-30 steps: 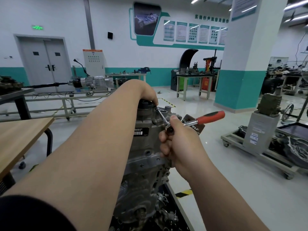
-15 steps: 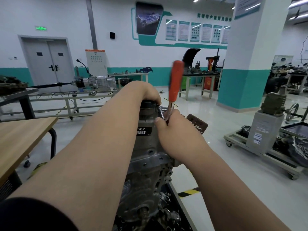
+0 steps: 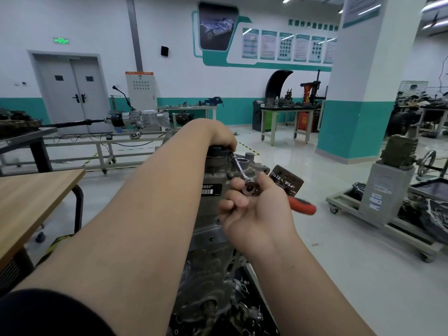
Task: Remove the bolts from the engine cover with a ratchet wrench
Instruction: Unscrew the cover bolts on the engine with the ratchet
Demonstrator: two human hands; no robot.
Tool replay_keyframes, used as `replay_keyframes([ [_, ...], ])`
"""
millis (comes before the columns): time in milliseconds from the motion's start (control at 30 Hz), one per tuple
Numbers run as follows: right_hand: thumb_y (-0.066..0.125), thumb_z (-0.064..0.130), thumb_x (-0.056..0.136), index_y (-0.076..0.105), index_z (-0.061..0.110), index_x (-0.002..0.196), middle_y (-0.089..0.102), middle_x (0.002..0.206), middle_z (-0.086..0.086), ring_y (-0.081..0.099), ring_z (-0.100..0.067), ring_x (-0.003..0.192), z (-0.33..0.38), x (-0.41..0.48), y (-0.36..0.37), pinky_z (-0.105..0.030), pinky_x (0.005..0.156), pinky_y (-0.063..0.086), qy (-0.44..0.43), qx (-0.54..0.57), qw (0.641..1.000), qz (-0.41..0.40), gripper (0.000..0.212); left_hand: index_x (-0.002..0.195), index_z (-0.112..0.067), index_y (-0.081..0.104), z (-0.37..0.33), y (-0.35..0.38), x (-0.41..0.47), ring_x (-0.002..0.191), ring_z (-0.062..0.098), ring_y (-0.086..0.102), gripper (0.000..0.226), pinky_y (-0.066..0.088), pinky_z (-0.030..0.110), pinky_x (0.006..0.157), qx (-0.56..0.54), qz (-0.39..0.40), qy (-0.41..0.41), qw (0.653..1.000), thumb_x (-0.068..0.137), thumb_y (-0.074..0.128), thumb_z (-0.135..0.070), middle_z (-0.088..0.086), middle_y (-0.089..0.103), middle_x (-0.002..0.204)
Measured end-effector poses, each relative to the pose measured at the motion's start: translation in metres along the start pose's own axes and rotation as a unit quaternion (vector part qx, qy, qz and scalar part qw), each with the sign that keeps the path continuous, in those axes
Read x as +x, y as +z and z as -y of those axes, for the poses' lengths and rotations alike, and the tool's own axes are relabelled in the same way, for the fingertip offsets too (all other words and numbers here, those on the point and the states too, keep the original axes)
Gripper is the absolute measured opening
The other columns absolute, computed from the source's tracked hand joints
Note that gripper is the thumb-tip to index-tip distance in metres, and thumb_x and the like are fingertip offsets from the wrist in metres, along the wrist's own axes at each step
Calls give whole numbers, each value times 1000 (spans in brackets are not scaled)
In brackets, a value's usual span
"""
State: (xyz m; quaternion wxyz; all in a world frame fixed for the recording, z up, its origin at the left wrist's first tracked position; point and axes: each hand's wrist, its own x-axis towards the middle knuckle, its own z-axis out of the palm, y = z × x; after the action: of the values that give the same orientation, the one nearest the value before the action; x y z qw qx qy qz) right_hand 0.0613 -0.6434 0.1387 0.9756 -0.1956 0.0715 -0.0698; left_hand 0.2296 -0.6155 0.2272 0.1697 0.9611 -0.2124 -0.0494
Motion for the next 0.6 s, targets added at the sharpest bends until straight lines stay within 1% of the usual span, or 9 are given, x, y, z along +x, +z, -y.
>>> replay_keyframes([
  [100,36,44,101,46,9,78,50,53,1,31,-11,31,-2,0,-1,-15,38,35,12,40,999,8,43,79,-18,57,0,-1,0,68,19,54,21,42,30,56,3,2,-2,1000,86,65,-36,5,55,86],
  [200,37,43,101,46,12,78,51,53,2,30,-10,32,-2,1,-3,-16,38,34,0,-1,1000,-3,40,79,-18,56,-3,-2,-1,69,19,53,23,42,30,57,24,5,-1,1000,88,64,-38,4,53,86],
  [300,41,39,102,48,14,78,50,53,3,29,-10,33,-2,2,-5,-19,38,34,-52,-108,992,-32,35,83,-16,56,-5,-3,-1,72,19,53,26,46,33,70,36,23,-10,999,90,62,-40,5,53,87],
  [333,42,38,102,49,14,78,51,53,2,31,-11,34,-1,3,-7,-20,39,35,-75,-157,984,-40,35,82,-16,55,-6,-3,0,72,20,53,26,46,35,74,34,27,-14,999,90,62,-40,5,52,87],
  [400,45,37,101,51,14,80,52,54,2,35,-12,35,3,3,-9,-23,41,38,-118,-271,954,-49,32,79,-16,53,-7,-4,0,72,21,53,29,45,36,76,36,34,-20,999,91,62,-41,6,52,87],
  [467,46,37,100,50,15,82,53,55,2,39,-12,37,11,2,-10,-25,43,39,-157,-410,897,-44,29,79,-16,53,-8,-4,-2,73,22,54,29,46,36,75,38,31,-26,998,91,62,-41,7,53,88],
  [500,46,37,99,51,16,82,54,56,2,43,-11,40,15,1,-9,-26,46,40,-177,-494,851,-39,28,80,-15,53,-7,-4,-1,73,22,55,29,47,36,76,41,30,-24,998,90,63,-41,8,54,89],
  [533,46,39,98,54,16,84,57,58,3,48,-11,44,19,1,-7,-28,51,42,-197,-580,790,-36,28,81,-15,54,-7,-4,-2,74,23,56,29,48,37,78,36,31,-23,999,90,63,-41,9,55,90],
  [600,46,43,97,54,18,99,64,73,3,59,-14,64,24,1,-2,-31,64,44,-235,-721,651,-37,27,90,-13,58,-8,-3,-8,77,23,58,28,49,39,84,34,32,-24,999,91,62,-40,10,58,94],
])
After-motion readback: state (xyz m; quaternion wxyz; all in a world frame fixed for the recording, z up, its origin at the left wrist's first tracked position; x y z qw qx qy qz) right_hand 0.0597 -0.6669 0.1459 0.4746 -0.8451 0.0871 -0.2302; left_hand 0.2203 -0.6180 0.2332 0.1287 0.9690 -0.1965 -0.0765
